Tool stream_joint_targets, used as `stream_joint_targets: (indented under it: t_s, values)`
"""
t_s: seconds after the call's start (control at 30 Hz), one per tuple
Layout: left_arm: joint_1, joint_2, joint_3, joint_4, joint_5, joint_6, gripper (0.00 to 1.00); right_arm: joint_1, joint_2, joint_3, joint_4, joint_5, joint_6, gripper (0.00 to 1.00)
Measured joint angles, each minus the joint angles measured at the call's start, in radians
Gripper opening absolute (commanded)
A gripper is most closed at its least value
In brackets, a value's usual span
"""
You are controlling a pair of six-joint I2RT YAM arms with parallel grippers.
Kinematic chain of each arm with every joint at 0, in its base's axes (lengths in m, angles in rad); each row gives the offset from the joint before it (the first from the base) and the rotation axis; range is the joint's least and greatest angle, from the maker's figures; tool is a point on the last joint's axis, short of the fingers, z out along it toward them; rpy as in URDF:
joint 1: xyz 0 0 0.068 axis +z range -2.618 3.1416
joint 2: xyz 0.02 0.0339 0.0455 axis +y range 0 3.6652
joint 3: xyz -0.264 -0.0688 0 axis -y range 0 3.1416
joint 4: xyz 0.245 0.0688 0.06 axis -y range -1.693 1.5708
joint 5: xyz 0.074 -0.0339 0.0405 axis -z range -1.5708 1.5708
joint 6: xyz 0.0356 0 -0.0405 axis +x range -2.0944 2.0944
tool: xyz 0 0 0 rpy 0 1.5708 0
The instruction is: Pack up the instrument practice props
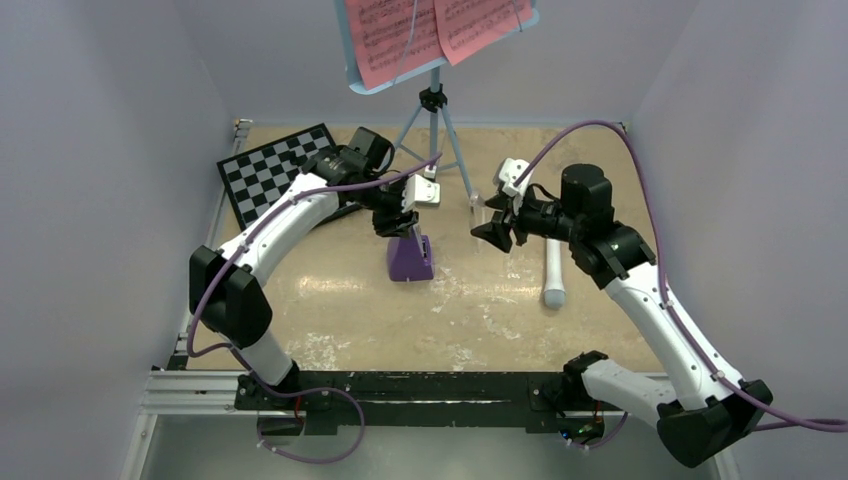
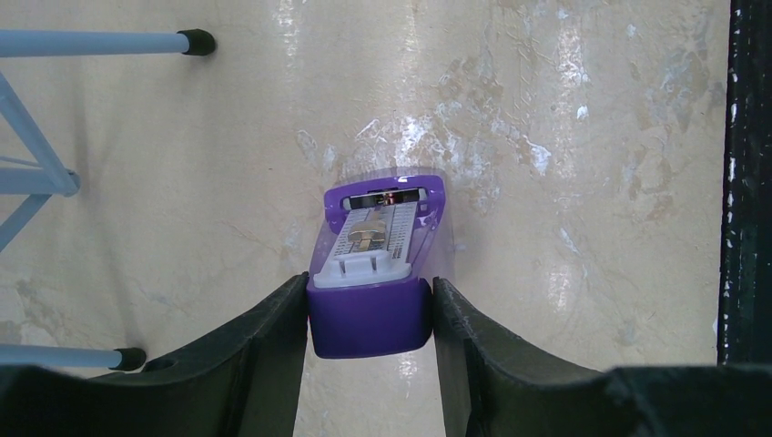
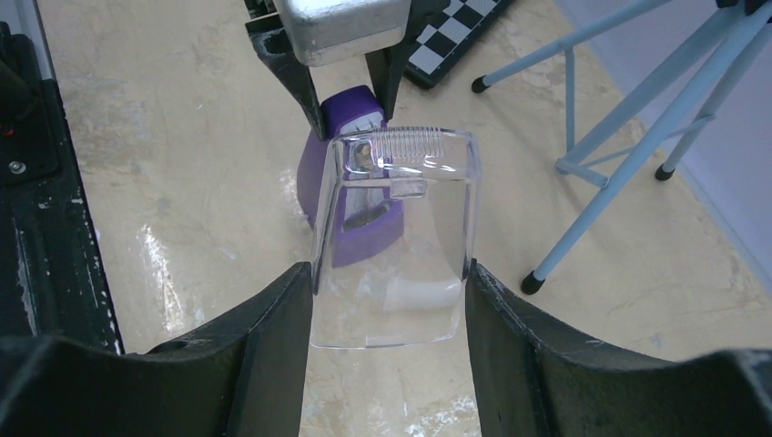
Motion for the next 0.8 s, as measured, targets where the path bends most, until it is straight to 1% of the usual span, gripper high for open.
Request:
stream_joint_targets:
  t_s: [0.03, 0.07, 0.27, 0.43, 0.53, 0.7, 0.8]
  values:
    - [0.0, 0.0, 0.0, -0.002, 0.003, 0.005, 0.01, 0.0, 0.003, 0.008, 0.002, 0.0, 0.0, 0.0]
    - [0.0, 0.0, 0.0, -0.006, 0.01, 0.014, 0.0, -0.002, 0.003, 0.011, 0.005, 0.0, -0.001, 0.0]
    - [0.009, -0.018, -0.019, -0.057, 0.101, 0.117, 0.0, -0.006, -0.003, 0.0, -0.005, -0.014, -0.019, 0.0]
    - [0.013, -0.077, -0.082, -0.13, 0.169, 0.185, 0.0, -0.006, -0.043, -0.071, 0.0, -0.088, -0.076, 0.0]
    - [0.013, -0.1, -0.102, -0.177, 0.2, 0.221, 0.0, 0.0, -0.041, -0.098, -0.003, -0.144, -0.112, 0.0]
    - [0.013, -0.101, -0.103, -0.253, 0.24, 0.32, 0.0, 0.056, -0.018, -0.145, 0.048, -0.203, -0.166, 0.0]
    - [0.013, -0.118, -0.133, -0.26, 0.261, 0.372, 0.0, 0.105, -0.007, -0.2, 0.091, -0.219, -0.198, 0.0]
